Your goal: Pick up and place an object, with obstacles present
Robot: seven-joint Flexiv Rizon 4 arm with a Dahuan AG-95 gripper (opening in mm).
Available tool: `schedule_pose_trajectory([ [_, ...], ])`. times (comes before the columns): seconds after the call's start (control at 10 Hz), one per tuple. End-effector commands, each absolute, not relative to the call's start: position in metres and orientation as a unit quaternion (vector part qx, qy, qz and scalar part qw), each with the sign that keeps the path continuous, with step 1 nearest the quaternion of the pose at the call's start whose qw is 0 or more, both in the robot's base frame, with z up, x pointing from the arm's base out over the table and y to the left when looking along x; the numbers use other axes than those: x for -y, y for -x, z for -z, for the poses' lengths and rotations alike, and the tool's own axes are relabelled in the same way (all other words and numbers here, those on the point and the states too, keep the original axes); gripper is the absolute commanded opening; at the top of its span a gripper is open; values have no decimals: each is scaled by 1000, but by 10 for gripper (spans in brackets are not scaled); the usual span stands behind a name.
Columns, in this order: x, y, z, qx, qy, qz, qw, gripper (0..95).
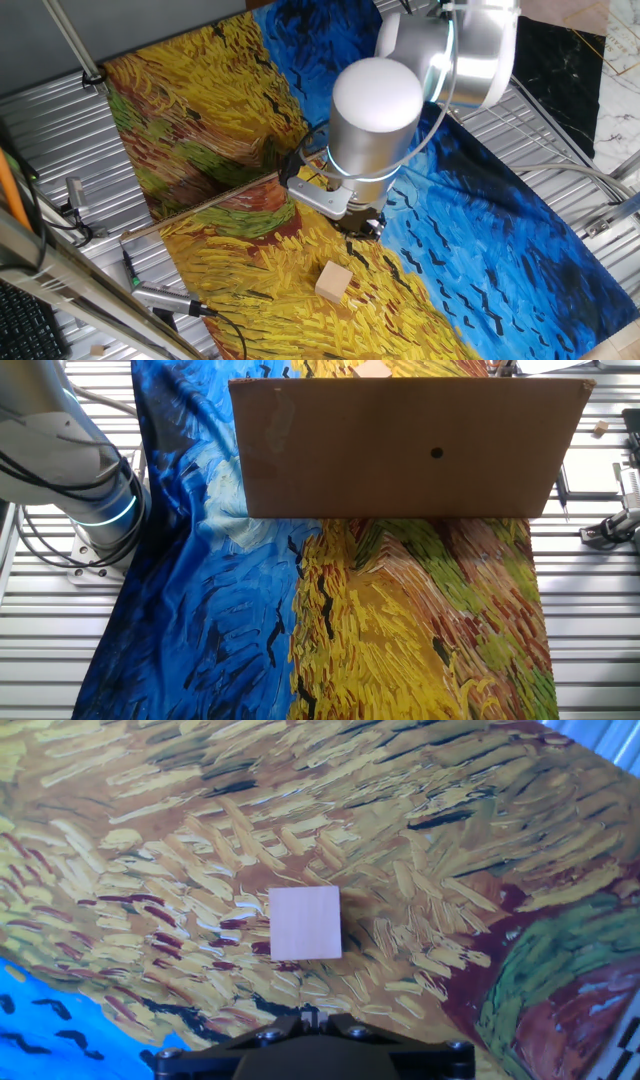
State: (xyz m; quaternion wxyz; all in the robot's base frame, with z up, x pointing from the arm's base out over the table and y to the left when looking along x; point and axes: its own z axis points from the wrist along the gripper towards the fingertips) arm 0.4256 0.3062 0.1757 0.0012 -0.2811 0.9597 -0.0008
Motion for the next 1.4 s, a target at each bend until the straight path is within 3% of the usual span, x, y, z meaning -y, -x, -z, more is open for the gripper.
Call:
schedule_pose_trajectory([
  [0.1, -306, -425, -177, -963, 268, 15, -4, 0],
  [0.7, -306, -424, -180, -967, 253, 16, -13, 0],
  [1.4, -235, -437, -278, -956, 286, -7, -58, 0],
])
